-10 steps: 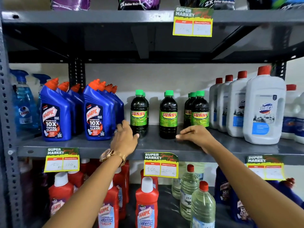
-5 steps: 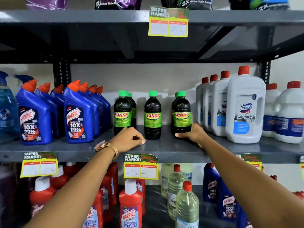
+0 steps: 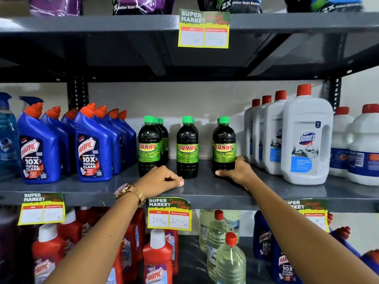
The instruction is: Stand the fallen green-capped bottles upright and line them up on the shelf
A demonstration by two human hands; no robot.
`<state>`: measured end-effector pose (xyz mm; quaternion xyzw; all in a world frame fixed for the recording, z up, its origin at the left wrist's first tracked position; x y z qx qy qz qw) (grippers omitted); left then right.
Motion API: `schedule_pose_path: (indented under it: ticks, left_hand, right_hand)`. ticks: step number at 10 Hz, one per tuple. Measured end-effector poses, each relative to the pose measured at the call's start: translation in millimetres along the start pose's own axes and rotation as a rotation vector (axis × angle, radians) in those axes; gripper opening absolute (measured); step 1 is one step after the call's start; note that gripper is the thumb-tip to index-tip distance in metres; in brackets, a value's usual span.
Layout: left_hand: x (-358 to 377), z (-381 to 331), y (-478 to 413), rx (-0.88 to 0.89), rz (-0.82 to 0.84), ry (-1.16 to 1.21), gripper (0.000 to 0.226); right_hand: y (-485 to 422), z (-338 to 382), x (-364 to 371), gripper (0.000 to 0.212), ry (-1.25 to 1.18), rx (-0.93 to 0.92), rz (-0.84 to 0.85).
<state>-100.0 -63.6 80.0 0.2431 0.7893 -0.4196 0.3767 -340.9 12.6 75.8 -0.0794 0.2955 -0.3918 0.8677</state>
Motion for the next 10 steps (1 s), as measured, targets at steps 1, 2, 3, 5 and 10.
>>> schedule_pose_path:
  ticks: [1, 2, 3, 5, 10]
  left_hand:
    - [0, 2, -1, -0.003, -0.006, 0.010, 0.030]
    - [0, 2, -1, -0.004, -0.015, 0.017, 0.029]
    - [0, 4, -1, -0.009, -0.014, 0.022, 0.029]
    - [-1, 3, 0, -0.022, -0.029, -0.004, 0.027]
    - [-19, -25, -1, 0.068, 0.009, -0.317, 0.030]
  right_hand:
    - [-2, -1, 2, 0.080, 0.014, 0.008, 0.019]
    - [-3, -2, 3, 0.079, 0.030, 0.010, 0.036]
    - [-4, -3, 4, 0.079, 0.046, 0.005, 0.051]
    - [-4, -2, 4, 0.069, 0.027, -0.013, 0.086]
    - [12, 12, -15, 0.111, -0.089, 0.001, 0.024]
Point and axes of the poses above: each hand's wrist, its own y-axis away from the middle knuckle, its own x-axis out of the palm, z = x × y, the point moved 6 cm from there along -y, towards the middle knuckle, and after that the axes turned 7 degrees about -z, right-handed, at the moved point
